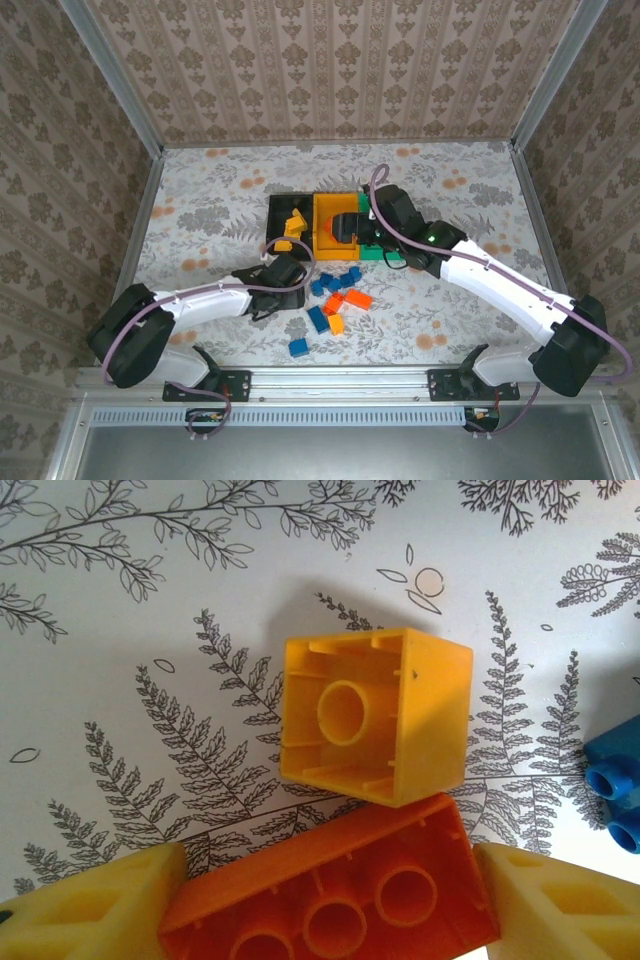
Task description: Sort the legos into containers by color
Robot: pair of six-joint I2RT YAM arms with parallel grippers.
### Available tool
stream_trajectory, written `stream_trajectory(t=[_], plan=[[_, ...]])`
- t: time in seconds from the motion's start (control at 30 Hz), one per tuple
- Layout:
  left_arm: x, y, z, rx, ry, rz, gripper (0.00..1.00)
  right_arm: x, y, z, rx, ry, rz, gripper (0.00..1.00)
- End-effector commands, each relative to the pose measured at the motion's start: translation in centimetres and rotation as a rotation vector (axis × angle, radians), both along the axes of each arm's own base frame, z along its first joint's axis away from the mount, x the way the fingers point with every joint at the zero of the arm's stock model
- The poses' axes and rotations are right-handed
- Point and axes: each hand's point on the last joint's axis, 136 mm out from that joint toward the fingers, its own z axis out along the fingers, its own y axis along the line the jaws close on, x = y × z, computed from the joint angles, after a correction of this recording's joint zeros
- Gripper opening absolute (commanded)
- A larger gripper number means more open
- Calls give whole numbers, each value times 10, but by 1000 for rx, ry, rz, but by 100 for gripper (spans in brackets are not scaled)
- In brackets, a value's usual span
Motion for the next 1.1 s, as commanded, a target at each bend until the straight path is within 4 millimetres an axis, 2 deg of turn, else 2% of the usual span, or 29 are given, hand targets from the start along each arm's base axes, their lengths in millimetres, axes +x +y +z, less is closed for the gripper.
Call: stream_trajectory(t=[0.0, 0.13, 0.3, 0.4, 0.47, 0.57, 0.67, 0.83, 0.9, 1.07], plan=[[-10, -4, 4, -19, 20, -21, 58, 2, -9, 0, 6, -9, -42, 91], [-15, -3, 22, -25, 1, -35, 55, 1, -16, -3, 12, -4, -60, 91], [-13, -10, 66, -71, -70, -75, 55, -3, -30, -8, 16, -1, -90, 91], [6, -29, 98, -109, -135, -113, 55, -8, -44, -12, 20, 4, -127, 91], [26, -45, 116, -115, -176, -139, 55, -12, -54, -17, 19, 12, -150, 92], [62, -74, 132, -119, -220, -179, 55, -18, -69, -20, 14, 15, -186, 92], [98, -98, 140, -113, -244, -200, 54, -26, -84, -22, 7, 19, -215, 92], [146, -121, 138, -84, -246, -212, 54, -40, -100, -25, -3, 28, -234, 92], [161, -128, 139, -70, -254, -215, 54, -44, -105, -27, -7, 30, -240, 92], [182, -138, 119, -44, -212, -211, 57, -52, -110, -30, 0, 37, -240, 93]])
